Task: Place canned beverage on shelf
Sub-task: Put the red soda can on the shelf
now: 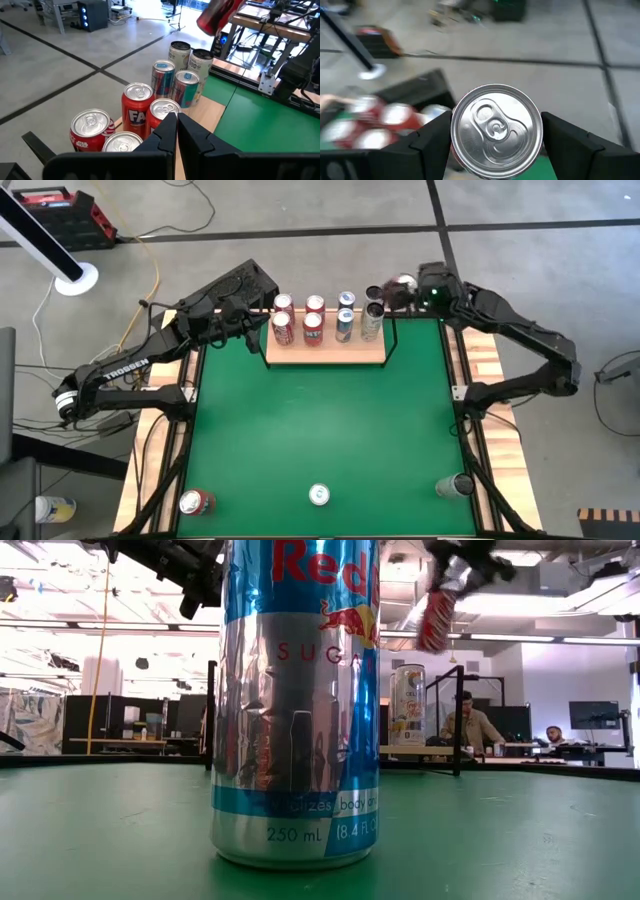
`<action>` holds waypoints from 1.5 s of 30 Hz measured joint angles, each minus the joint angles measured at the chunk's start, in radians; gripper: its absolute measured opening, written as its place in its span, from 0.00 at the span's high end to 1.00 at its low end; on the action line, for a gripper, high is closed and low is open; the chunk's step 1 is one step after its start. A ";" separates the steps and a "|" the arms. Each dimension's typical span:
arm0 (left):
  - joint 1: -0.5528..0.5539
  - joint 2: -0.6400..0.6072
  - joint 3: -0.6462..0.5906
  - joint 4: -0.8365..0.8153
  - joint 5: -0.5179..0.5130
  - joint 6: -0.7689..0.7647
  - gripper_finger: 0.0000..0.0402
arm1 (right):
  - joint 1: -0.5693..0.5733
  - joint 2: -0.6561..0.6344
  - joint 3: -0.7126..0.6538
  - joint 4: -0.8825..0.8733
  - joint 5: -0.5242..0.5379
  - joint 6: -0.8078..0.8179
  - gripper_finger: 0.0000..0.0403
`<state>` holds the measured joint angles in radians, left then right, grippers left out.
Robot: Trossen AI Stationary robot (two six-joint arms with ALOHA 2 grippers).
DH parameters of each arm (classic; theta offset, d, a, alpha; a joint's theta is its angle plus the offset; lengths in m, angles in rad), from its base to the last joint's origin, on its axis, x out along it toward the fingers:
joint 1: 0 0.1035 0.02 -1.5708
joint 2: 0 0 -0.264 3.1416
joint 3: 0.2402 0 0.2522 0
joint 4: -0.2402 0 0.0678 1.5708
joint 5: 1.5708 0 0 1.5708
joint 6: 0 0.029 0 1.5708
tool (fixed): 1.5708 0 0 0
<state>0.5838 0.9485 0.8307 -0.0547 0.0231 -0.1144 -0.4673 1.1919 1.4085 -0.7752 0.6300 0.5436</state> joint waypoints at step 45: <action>0.000 -0.086 0.000 -0.214 0.001 0.111 1.00 | 0.222 1.009 0.706 0.052 -0.415 -0.151 0.27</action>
<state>0.5838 0.8623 0.8307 -0.2684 0.0238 -0.0032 -0.2456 2.2009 2.1147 -0.7234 0.2146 0.3927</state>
